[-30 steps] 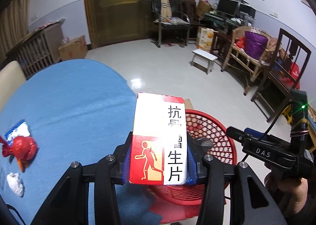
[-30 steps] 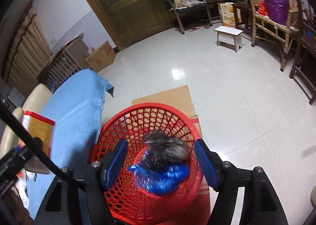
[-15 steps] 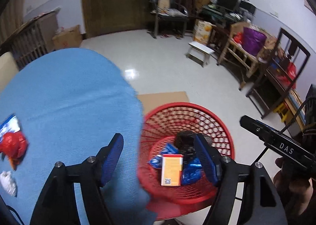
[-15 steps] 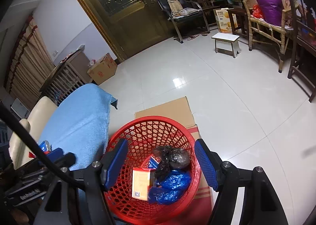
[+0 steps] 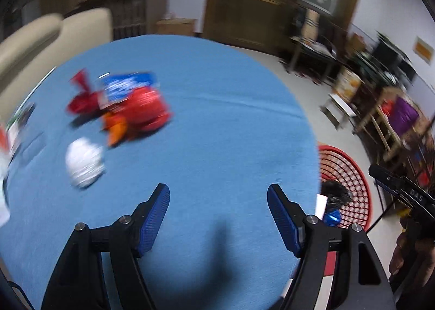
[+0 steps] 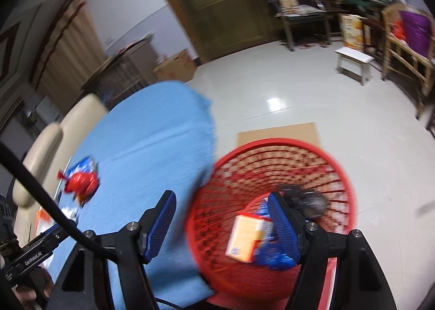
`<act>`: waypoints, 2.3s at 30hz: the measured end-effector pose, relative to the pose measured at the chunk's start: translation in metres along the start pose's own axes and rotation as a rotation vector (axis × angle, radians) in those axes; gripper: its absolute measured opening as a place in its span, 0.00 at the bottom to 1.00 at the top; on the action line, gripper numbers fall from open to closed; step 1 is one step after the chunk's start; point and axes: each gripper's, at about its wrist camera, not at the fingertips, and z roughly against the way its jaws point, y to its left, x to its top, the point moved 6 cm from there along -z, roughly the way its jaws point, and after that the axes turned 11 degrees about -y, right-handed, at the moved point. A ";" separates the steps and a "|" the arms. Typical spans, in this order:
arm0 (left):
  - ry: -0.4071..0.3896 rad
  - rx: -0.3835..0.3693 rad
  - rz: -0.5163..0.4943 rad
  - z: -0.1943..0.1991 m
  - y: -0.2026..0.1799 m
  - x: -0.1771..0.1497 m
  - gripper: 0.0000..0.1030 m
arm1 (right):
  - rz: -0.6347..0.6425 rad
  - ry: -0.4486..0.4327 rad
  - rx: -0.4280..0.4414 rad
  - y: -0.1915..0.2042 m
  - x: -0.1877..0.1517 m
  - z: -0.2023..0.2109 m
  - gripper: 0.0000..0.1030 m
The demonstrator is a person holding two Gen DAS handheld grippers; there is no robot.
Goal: Collect trash
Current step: 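Return both tools to the table and grasp the white paper ball with the left tool, then hold the white paper ball in the left tool while the right tool grasps the red bag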
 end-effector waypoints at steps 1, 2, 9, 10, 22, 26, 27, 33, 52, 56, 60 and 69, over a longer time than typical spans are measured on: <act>-0.003 0.021 0.022 0.004 0.014 -0.003 0.73 | 0.021 0.010 0.018 0.014 -0.003 -0.003 0.71; -0.007 0.038 0.043 0.007 0.027 -0.005 0.73 | 0.042 0.022 0.038 0.028 -0.006 -0.005 0.71; -0.037 0.137 0.178 0.018 0.104 -0.013 0.73 | 0.165 0.080 0.134 0.106 -0.027 -0.018 0.71; -0.040 0.147 0.188 0.017 0.113 -0.013 0.73 | 0.182 0.086 0.146 0.117 -0.030 -0.019 0.71; -0.017 0.183 0.234 -0.036 0.158 0.010 0.73 | 0.263 0.129 0.185 0.166 -0.050 -0.021 0.71; -0.007 0.200 0.232 -0.046 0.159 0.011 0.73 | 0.263 0.138 0.180 0.167 -0.051 -0.025 0.71; -0.002 0.210 0.230 -0.049 0.160 0.010 0.73 | 0.264 0.139 0.182 0.168 -0.050 -0.026 0.71; 0.020 0.217 0.212 -0.055 0.164 0.005 0.41 | 0.282 0.148 0.208 0.183 -0.049 -0.036 0.71; -0.017 0.297 0.223 0.002 0.175 -0.031 0.38 | 0.275 0.238 0.380 0.321 -0.047 -0.146 0.71; -0.026 0.299 0.226 0.003 0.177 -0.028 0.38 | 0.284 0.256 0.370 0.332 -0.049 -0.165 0.71; -0.028 0.301 0.228 0.006 0.177 -0.028 0.38 | 0.299 0.278 0.338 0.336 -0.057 -0.185 0.71; -0.040 0.314 0.233 0.015 0.178 -0.029 0.38 | 0.286 0.287 0.340 0.319 -0.061 -0.184 0.46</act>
